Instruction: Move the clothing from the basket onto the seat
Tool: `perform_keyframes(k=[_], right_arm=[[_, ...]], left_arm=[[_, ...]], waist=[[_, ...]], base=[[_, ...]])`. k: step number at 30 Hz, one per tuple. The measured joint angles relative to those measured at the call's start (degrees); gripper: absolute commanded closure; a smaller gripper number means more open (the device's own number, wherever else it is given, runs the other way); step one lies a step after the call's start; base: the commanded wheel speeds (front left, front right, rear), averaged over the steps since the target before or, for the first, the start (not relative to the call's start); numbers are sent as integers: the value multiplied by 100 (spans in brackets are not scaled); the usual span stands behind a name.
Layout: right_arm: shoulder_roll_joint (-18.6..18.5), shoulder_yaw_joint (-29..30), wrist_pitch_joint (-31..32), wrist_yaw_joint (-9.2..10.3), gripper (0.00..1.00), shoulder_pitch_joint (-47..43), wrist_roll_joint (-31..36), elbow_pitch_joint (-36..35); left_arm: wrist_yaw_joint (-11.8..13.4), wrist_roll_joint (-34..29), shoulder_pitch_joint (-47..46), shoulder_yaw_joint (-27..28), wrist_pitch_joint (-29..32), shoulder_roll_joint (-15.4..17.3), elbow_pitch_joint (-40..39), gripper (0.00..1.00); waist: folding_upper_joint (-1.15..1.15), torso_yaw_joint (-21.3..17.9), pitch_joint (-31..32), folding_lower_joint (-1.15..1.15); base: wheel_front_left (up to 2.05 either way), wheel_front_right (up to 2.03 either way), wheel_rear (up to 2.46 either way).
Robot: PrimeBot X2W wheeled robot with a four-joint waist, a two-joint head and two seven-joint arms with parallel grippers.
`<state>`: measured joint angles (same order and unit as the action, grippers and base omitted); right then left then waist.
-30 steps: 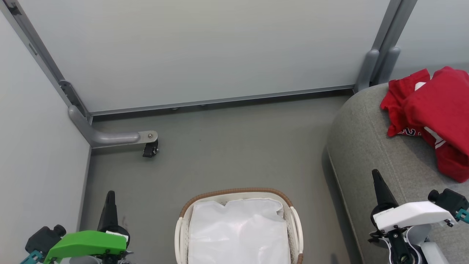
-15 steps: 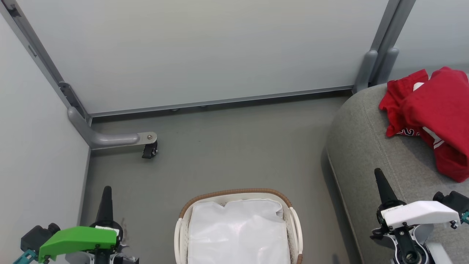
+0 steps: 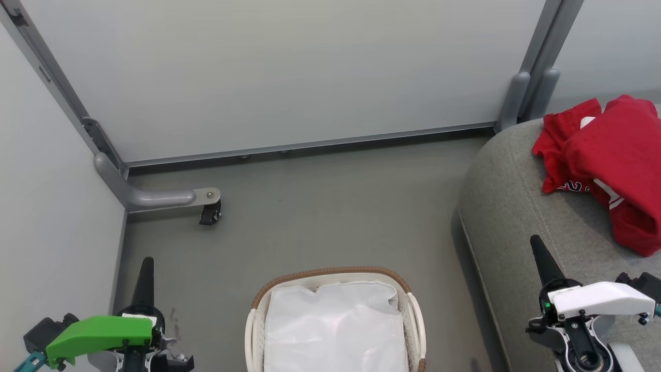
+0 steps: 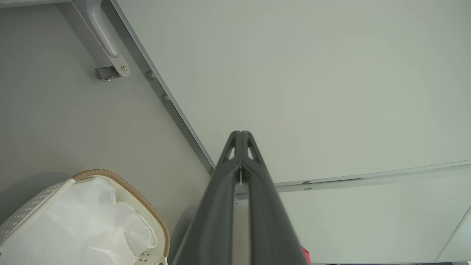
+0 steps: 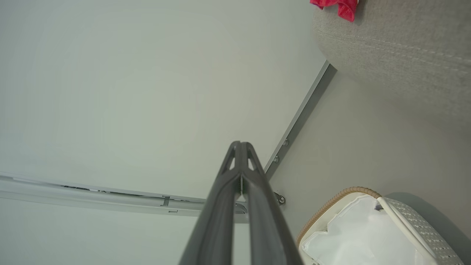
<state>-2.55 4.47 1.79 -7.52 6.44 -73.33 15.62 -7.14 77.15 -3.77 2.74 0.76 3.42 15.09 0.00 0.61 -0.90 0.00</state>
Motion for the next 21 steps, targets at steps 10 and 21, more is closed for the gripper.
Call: perform_keyframes(k=[10, 21], right_arm=[[-3, 53, 125, 0, 100, 0, -513, -38], [-7, 107, 255, 1, 100, 0, -1010, -78]], left_arm=[[0, 445, -44, 76, 129, 0, -23, 100], [-18, 854, -99, 144, 272, 0, -49, 100]], waist=[[0, -15, 17, 0], [0, -31, 36, 0]], base=[[0, 0, 0], [0, 0, 0]])
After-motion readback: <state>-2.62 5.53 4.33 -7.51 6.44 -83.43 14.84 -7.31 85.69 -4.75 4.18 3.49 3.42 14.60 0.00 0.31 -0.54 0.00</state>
